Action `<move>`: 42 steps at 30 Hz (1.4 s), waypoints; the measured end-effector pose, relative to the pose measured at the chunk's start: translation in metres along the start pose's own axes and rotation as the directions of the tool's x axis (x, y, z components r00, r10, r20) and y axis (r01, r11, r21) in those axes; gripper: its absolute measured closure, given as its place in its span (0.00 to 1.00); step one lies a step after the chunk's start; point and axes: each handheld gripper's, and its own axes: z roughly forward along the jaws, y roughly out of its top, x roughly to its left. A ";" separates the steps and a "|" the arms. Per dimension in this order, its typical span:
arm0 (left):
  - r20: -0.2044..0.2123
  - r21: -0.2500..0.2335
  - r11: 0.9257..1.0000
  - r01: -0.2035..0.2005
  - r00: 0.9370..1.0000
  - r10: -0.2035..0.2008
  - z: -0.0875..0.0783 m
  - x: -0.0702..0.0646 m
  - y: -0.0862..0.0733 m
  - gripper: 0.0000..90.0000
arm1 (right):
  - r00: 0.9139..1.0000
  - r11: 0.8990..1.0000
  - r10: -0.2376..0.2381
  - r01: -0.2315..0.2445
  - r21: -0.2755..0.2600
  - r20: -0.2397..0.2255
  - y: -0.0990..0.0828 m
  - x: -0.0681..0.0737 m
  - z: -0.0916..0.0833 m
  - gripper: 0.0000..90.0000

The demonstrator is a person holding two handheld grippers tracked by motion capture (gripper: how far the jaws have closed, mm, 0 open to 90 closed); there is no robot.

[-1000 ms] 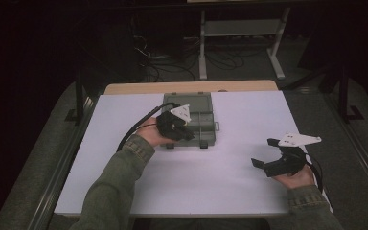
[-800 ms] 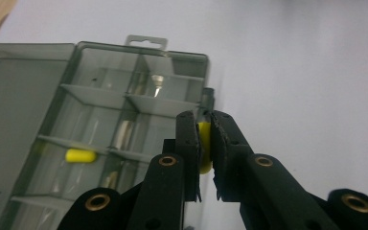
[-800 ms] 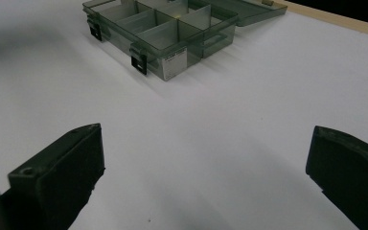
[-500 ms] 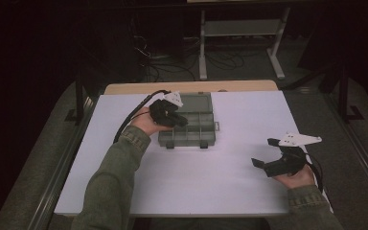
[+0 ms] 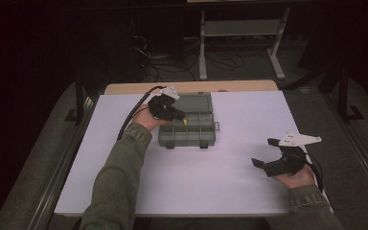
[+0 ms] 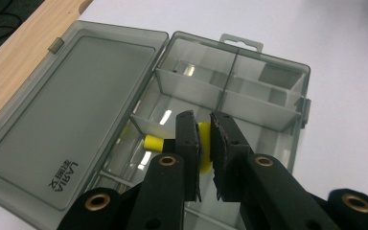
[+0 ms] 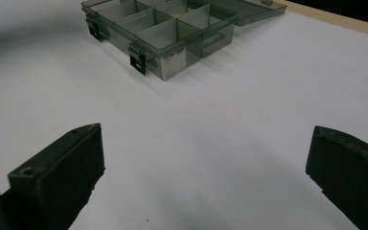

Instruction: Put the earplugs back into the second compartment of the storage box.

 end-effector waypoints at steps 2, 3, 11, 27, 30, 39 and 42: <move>-0.010 0.008 1.000 0.006 1.000 -0.006 0.003 0.002 -0.001 0.92 | 1.000 1.000 0.000 0.000 0.001 0.000 0.000 0.000 0.000 0.00; -0.014 0.013 1.000 0.011 1.000 -0.011 0.005 0.003 -0.002 0.92 | 1.000 1.000 -0.002 0.002 0.001 0.001 0.000 0.000 0.000 0.00; -0.032 0.046 0.996 0.072 0.997 -0.071 0.018 0.015 -0.011 0.91 | 1.000 1.000 -0.004 0.004 0.003 0.000 0.000 0.001 0.000 0.00; -0.085 0.086 0.991 0.099 0.992 -0.092 0.037 0.014 -0.013 0.64 | 1.000 1.000 -0.002 0.002 0.000 -0.006 0.000 0.001 0.000 0.00; -0.085 0.073 0.993 0.090 0.993 -0.084 0.034 0.012 -0.011 0.54 | 1.000 1.000 -0.002 0.002 0.003 -0.006 0.000 0.001 0.001 0.00; -0.057 -0.027 0.997 0.069 0.996 -0.071 0.023 0.002 -0.010 0.23 | 1.000 1.000 -0.002 0.002 0.005 -0.005 0.000 0.000 0.001 0.00; -0.033 -0.039 0.995 0.088 0.995 -0.089 0.022 -0.001 -0.008 0.08 | 1.000 1.000 -0.002 0.002 0.006 -0.004 -0.001 0.000 0.001 0.00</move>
